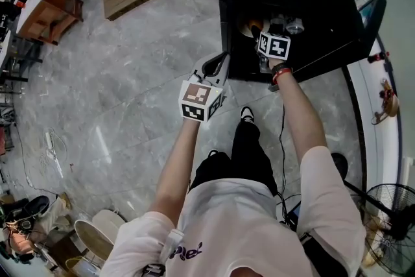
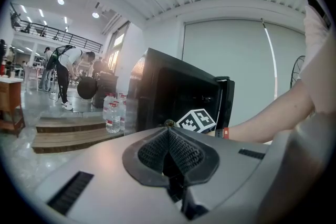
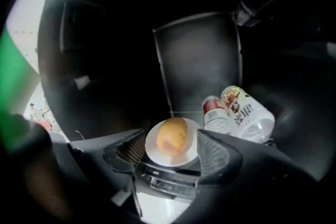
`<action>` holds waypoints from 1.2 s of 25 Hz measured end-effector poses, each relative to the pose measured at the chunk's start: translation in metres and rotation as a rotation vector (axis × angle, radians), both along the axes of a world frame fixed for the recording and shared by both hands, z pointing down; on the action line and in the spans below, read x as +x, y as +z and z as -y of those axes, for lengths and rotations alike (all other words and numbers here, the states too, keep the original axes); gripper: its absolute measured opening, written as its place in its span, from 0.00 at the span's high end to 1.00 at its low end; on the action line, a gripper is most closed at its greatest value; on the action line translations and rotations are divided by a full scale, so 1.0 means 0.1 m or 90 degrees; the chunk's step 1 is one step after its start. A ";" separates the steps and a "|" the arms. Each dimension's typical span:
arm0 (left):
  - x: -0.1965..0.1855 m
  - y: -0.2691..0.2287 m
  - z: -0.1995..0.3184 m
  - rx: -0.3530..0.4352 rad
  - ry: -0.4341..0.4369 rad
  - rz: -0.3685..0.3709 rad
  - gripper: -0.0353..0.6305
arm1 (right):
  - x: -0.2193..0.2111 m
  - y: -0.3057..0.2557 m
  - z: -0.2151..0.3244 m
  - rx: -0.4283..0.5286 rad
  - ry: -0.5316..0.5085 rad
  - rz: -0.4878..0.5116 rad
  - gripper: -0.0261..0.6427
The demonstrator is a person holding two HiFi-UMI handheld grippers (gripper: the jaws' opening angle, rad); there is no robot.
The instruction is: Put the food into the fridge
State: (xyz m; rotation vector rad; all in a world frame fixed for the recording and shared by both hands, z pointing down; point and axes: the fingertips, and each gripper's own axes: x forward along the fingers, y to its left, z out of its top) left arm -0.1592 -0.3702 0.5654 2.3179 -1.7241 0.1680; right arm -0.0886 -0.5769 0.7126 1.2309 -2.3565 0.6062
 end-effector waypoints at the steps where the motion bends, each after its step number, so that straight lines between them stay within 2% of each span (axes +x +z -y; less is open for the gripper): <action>1: 0.01 -0.04 -0.03 -0.001 0.001 -0.001 0.92 | 0.04 -0.06 -0.05 0.001 0.003 -0.001 0.49; 7: 0.03 -0.26 -0.19 -0.010 0.005 0.005 0.92 | 0.25 -0.40 -0.31 0.005 0.022 -0.010 0.49; 19: 0.06 -0.70 -0.48 -0.013 0.012 0.015 0.92 | 0.49 -0.96 -0.87 0.019 0.018 -0.004 0.54; 30: 0.20 -0.94 -0.71 -0.009 0.014 0.030 0.92 | 1.00 -1.36 -1.31 0.028 0.036 -0.004 0.60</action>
